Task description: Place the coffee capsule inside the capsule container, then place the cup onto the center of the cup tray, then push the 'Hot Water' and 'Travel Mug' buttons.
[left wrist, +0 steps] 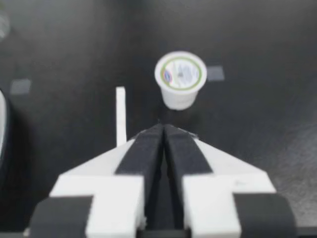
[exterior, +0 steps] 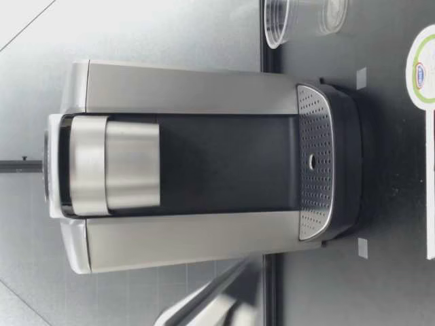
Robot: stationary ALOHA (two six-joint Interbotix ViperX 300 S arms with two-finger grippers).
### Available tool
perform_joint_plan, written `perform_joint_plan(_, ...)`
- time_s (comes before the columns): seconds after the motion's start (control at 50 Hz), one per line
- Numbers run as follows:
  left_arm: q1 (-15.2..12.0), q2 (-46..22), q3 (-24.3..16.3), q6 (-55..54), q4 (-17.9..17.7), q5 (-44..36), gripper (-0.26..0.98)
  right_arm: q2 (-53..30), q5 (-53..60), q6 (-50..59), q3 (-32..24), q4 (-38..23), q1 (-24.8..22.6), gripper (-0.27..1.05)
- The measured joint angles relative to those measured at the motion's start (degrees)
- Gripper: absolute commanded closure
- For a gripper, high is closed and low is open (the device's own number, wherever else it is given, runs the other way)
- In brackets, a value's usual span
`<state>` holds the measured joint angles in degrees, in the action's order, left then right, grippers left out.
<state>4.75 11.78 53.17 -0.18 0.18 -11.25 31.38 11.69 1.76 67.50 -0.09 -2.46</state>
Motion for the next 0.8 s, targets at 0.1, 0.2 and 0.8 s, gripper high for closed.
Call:
perform_joint_plan(0.1,0.0,-4.4,-4.0,0.1,0.0,4.6,0.59,-2.8,-0.4,1.9,-0.3,0.0,-0.3,0.7)
perform_joint_plan(0.2,0.1,-7.8,-7.2,-0.5,0.0,8.4,0.58,-5.5,-0.4,3.0,-0.8,0.0,-0.4,0.7)
perform_joint_plan(0.8,0.8,-20.6,-20.1,-0.3,0.0,17.2,-0.05,-20.0,-0.4,3.2,-6.0,-0.1,-4.2,0.7)
